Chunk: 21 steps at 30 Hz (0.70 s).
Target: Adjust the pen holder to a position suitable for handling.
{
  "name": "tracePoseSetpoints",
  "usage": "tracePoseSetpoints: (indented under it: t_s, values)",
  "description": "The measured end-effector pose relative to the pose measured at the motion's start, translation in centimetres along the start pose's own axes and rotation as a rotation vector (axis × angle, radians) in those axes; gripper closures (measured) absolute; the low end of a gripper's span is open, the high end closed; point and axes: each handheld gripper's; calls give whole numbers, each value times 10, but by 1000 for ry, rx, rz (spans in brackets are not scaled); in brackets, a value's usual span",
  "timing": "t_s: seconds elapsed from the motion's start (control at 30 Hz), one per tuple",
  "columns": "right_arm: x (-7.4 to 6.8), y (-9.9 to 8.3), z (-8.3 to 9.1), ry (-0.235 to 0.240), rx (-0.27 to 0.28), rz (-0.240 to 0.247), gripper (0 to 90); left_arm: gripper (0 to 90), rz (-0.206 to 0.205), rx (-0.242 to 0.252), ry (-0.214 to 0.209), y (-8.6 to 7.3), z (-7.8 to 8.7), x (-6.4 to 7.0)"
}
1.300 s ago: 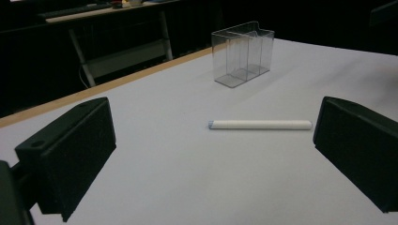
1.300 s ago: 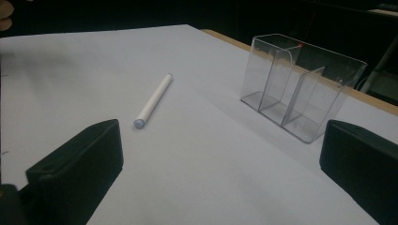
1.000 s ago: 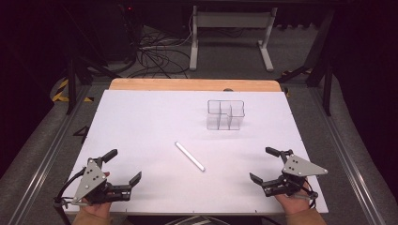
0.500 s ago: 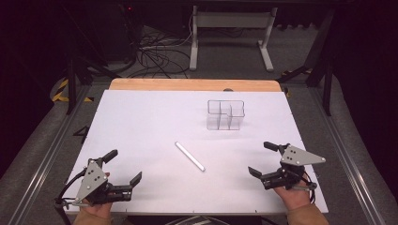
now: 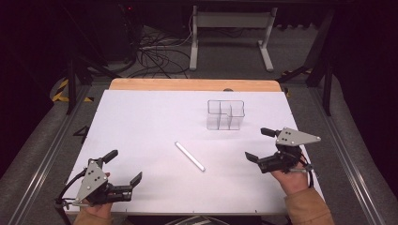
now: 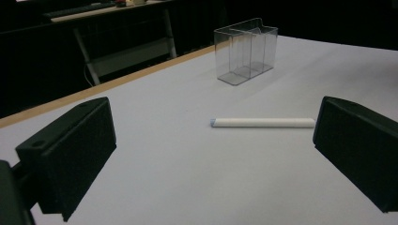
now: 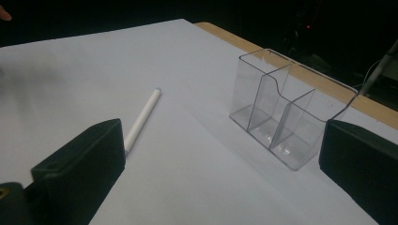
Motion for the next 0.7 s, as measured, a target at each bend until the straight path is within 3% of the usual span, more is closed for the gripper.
tracePoseSetpoints:
  t_s: [0.17, 0.57, 0.7]
  values:
    - [10, 9, -8, -5, 5, 29, 38, 5, 1, -1, 0, 0, 0, 0]
    - [24, 24, -17, 18, -70, 99, 87, 5, -2, -1, 7, 0, 0, 0]
    - [25, 29, -17, 24, -64, 122, 110, 5, 3, -3, 7, 0, -1, -1]
Point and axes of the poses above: each handheld gripper's, and its own axes: z roughly backward along the jaws, y roughly out of its top, x roughly to its right, and after that the axes turned 15 degrees about z, right-handed
